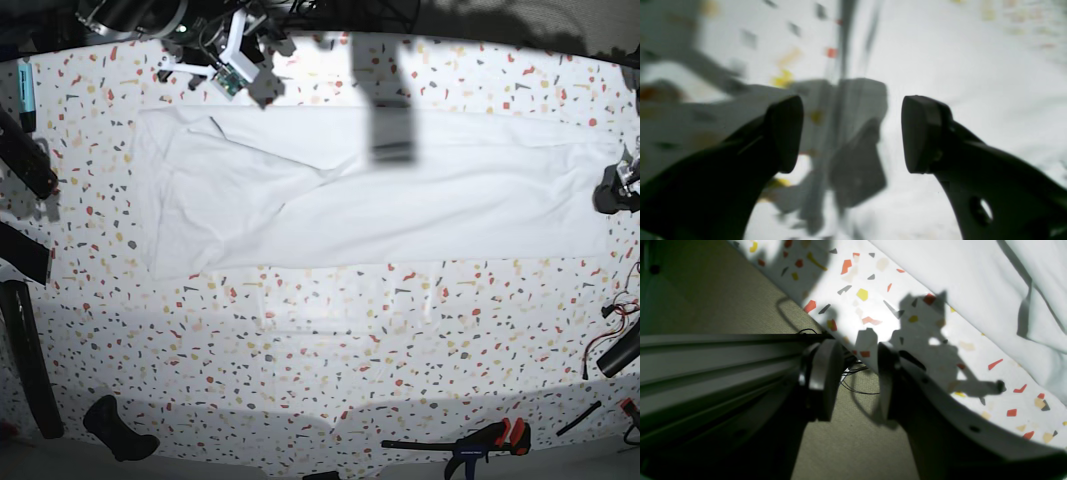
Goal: Fold the T-shirt properly
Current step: 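Grasp the strip end with the left gripper and lift it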
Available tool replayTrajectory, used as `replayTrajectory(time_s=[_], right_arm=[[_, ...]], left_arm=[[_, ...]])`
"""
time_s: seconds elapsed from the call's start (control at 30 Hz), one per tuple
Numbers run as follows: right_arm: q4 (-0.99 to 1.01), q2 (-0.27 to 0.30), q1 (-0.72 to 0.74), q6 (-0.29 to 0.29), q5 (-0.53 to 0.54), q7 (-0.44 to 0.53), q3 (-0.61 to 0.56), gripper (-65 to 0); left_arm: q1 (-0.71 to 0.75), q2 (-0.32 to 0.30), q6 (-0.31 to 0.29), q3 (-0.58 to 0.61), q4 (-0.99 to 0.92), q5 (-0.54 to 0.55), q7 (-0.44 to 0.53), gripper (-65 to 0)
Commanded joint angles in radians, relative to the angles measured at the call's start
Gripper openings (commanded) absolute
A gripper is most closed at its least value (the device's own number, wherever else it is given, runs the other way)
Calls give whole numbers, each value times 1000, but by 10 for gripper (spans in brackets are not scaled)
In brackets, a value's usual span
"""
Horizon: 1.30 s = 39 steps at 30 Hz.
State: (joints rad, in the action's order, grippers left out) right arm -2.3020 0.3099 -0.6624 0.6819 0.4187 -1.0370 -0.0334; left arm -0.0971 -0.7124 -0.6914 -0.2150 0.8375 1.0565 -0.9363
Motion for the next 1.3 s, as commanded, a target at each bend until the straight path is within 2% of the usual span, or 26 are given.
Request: replayTrajectory(time_s=[0.0, 0.1, 0.27, 0.33, 0.4, 0.53, 0.57, 0.63, 0.7, 0.9, 1.1, 1.27], right_arm=[[-20, 3, -2, 16, 12, 20, 2, -434], [-21, 3, 0, 16, 12, 20, 2, -434], [-21, 3, 0, 16, 12, 20, 2, -434], [-21, 3, 0, 16, 12, 19, 2, -434], [-21, 3, 0, 16, 12, 19, 2, -434], [-21, 3, 0, 16, 12, 19, 2, -434], [-21, 3, 0, 16, 12, 19, 2, -434], [-21, 3, 0, 16, 12, 19, 2, -434], [-21, 3, 0, 16, 12, 19, 2, -434], [-21, 3, 0, 16, 23, 27, 2, -434], [-21, 3, 0, 16, 170, 28, 2, -434], [-21, 3, 0, 16, 168, 28, 0, -434]], left_arm=[[-5, -16, -7, 0, 4, 39, -71, -212], [-5, -17, -7, 0, 5, 143, -150, -212], [-6, -16, -7, 0, 5, 149, -148, -218], [-6, -17, -7, 0, 5, 149, -148, -249], [-6, -17, -7, 0, 6, 150, -148, -335], [-6, -17, -7, 0, 6, 151, -139, -629], [-6, -17, -7, 0, 6, 150, -125, -650], [-6, -17, -7, -2, 6, 149, -83, -650], [-21, -14, -7, -10, 6, 148, -82, -650], [-58, 10, -7, -46, 43, 204, -192, -650], [-53, 66, -7, -47, 156, 201, -231, -650], [-52, 111, -7, -47, 251, 205, -307, -650]])
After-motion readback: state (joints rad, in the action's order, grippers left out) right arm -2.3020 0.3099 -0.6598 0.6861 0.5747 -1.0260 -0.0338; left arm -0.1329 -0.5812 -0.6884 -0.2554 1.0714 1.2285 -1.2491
